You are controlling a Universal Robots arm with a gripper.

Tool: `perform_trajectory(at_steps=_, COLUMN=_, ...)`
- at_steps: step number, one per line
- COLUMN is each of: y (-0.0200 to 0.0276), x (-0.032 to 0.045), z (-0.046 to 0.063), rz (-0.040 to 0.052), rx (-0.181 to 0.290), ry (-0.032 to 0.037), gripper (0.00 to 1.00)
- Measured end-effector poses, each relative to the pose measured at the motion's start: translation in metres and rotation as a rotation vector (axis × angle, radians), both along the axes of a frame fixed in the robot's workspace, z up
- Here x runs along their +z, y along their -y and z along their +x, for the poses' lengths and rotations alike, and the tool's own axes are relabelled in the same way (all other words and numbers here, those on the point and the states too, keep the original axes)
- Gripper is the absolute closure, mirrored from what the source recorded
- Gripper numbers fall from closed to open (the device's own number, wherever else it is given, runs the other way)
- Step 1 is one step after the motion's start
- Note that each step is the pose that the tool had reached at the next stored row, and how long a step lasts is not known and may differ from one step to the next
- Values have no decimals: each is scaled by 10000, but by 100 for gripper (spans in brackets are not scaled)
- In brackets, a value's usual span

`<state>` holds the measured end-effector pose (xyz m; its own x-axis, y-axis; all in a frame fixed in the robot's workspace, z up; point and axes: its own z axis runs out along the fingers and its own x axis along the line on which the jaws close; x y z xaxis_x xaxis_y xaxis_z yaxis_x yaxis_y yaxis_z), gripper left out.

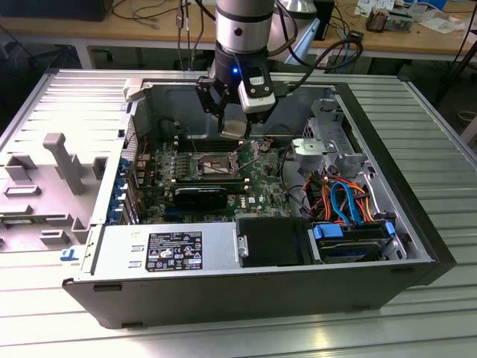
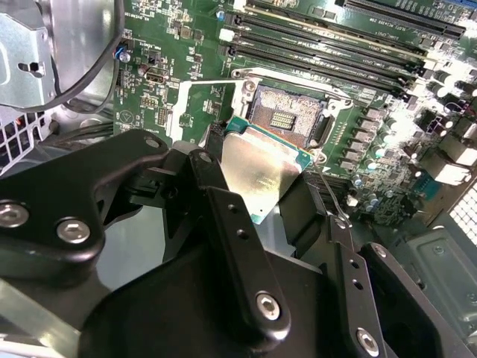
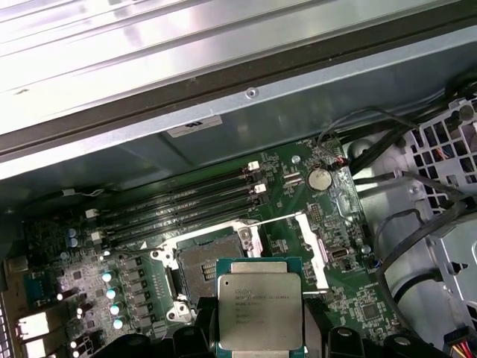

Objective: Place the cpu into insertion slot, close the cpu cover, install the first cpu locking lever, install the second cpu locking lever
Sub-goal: 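Place the cpu into insertion slot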

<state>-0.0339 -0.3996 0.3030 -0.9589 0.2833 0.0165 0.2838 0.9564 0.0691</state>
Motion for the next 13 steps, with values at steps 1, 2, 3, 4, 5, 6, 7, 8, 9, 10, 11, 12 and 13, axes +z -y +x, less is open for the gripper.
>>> perform_trajectory(at_steps=1, y=0, x=-1, z=0, rz=0, rx=-22, ry=0, gripper=45)
perform_trajectory(at_steps=2, y=0, x=-2, z=0, rz=0, rx=-61, ry=0, gripper=45)
perform_trajectory(at_steps=3, y=0, x=-3, z=0, rz=-1, rx=-111, ry=0, gripper=45)
perform_trajectory(at_steps=4, y=0, x=-4, z=0, rz=-1, rx=-145, ry=0, gripper=45)
perform_trajectory(at_steps=5, y=0, x=-4, z=0, rz=-2, rx=-167, ry=0, gripper=45)
perform_trajectory(at_steps=6, y=0, x=-5, z=0, rz=-2, rx=-189, ry=-1, gripper=45)
perform_trajectory(at_steps=7, y=0, x=-5, z=0, rz=-2, rx=-213, ry=0, gripper=45)
perform_trajectory(at_steps=8, y=0, x=-6, z=0, rz=-3, rx=-239, ry=0, gripper=45)
perform_trajectory(at_steps=9, y=0, x=-7, z=0, rz=-2, rx=-278, ry=0, gripper=45)
perform_trajectory(at_steps=10, y=0, x=-8, z=0, rz=-2, rx=-303, ry=0, gripper=45)
perform_trajectory(at_steps=11, y=0, x=-8, z=0, rz=-3, rx=-325, ry=0, gripper=45)
perform_trajectory(at_steps=12, y=0, x=-9, z=0, rz=-3, rx=-361, ry=-1, gripper=45)
perform_trajectory(at_steps=13, y=0, x=-10, z=0, rz=-3, rx=-390, ry=0, gripper=45)
